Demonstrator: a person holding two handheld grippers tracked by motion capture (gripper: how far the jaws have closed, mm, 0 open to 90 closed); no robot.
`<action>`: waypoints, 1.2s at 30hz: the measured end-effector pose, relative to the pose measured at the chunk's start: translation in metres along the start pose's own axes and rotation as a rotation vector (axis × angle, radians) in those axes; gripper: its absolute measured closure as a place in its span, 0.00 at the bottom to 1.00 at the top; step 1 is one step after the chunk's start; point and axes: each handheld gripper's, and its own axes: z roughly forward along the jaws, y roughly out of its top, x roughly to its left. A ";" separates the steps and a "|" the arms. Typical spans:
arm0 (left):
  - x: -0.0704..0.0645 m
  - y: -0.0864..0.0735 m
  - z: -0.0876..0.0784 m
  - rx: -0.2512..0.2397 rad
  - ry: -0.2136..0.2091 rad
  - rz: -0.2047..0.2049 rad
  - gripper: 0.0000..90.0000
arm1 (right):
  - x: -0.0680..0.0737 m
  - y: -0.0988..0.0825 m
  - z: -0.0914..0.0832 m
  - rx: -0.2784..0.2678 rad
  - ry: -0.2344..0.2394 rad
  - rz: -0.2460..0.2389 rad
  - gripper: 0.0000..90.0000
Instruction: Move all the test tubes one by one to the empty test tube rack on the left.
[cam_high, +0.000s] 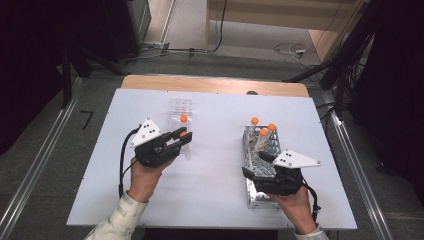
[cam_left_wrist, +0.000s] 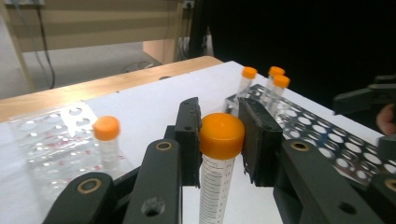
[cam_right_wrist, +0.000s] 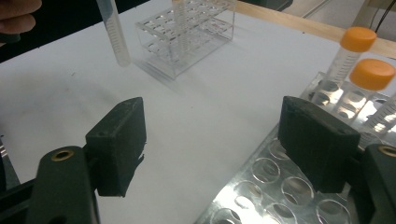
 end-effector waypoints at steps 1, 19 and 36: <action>0.002 0.001 0.000 -0.003 0.008 -0.005 0.78 | -0.001 -0.001 -0.002 -0.003 -0.010 0.001 0.24; 0.036 0.024 0.008 -0.001 0.123 -0.025 0.78 | -0.010 -0.004 -0.016 -0.038 -0.058 0.015 0.24; 0.057 0.036 0.028 -0.012 0.204 -0.022 0.78 | -0.010 -0.004 -0.017 -0.041 -0.061 0.014 0.25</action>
